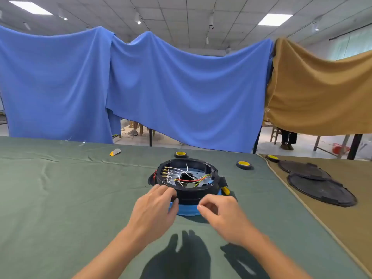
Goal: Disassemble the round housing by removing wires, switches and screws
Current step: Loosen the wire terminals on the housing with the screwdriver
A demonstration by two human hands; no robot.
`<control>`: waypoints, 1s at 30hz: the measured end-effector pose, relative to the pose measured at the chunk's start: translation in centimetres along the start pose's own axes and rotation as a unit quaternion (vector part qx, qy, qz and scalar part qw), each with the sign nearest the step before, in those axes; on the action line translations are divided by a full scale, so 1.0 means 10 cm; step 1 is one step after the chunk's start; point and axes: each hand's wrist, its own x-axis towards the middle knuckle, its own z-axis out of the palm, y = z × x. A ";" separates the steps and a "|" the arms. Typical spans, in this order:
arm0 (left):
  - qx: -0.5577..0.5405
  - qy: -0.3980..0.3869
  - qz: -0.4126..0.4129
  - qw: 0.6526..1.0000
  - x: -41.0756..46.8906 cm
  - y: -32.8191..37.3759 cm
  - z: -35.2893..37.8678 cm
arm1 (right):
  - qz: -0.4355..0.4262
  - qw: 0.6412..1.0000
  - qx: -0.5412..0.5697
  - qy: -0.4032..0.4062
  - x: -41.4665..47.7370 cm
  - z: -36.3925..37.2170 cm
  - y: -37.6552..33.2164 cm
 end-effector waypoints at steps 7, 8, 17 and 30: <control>0.038 0.024 0.093 0.995 0.33 -0.10 0.51 | 0.048 0.981 -0.144 0.118 0.50 0.15 0.47; 0.052 0.031 0.110 0.992 0.33 -0.14 0.53 | 0.054 0.981 -0.146 0.112 0.51 0.17 0.52; 0.049 0.018 0.097 0.994 0.40 -0.58 0.52 | 0.025 0.982 -0.138 0.125 0.81 0.52 0.45; 0.043 0.041 0.024 0.998 0.34 -0.69 0.67 | 0.035 0.953 -0.075 0.290 0.94 0.38 0.59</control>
